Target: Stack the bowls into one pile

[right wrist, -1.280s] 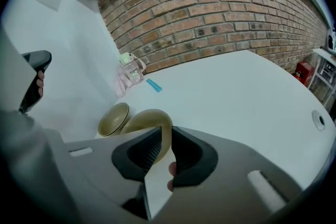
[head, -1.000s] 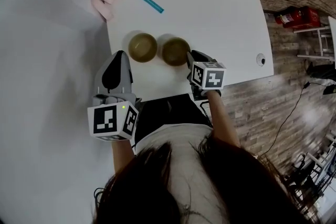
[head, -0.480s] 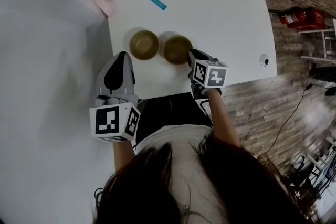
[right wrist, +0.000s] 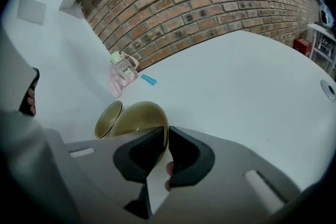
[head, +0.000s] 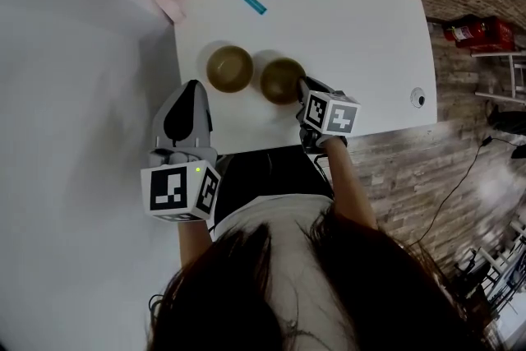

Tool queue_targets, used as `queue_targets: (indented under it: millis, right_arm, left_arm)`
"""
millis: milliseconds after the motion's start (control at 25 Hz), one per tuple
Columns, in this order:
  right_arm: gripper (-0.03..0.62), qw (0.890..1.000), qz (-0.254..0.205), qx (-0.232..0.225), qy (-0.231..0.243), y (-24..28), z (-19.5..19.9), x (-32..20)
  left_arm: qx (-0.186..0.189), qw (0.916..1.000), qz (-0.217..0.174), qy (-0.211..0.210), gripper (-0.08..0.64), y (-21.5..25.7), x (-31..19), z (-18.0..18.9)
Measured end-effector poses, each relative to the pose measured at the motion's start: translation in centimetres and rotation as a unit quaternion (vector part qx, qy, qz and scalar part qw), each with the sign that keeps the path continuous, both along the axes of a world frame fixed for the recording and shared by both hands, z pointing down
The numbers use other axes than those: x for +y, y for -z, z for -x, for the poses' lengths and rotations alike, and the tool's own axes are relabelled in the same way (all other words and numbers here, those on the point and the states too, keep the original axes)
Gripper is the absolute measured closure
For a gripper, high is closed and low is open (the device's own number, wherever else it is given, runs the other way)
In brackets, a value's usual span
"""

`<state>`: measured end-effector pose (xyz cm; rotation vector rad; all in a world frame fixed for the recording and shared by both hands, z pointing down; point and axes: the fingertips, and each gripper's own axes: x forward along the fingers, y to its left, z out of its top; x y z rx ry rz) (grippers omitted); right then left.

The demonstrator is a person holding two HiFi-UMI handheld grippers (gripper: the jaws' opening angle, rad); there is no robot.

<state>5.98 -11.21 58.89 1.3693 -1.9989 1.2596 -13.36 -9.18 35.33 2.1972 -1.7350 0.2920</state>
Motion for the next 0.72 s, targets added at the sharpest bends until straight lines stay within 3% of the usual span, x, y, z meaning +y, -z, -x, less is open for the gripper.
queue_targets:
  millis: [720]
  right_arm:
    - [0.571,0.998,0.006,-0.044,-0.043,1.0,-0.7,-0.3]
  left_arm:
    - [-0.001,0.9998,-0.019,-0.008,0.56,1.5,0.2,0.0]
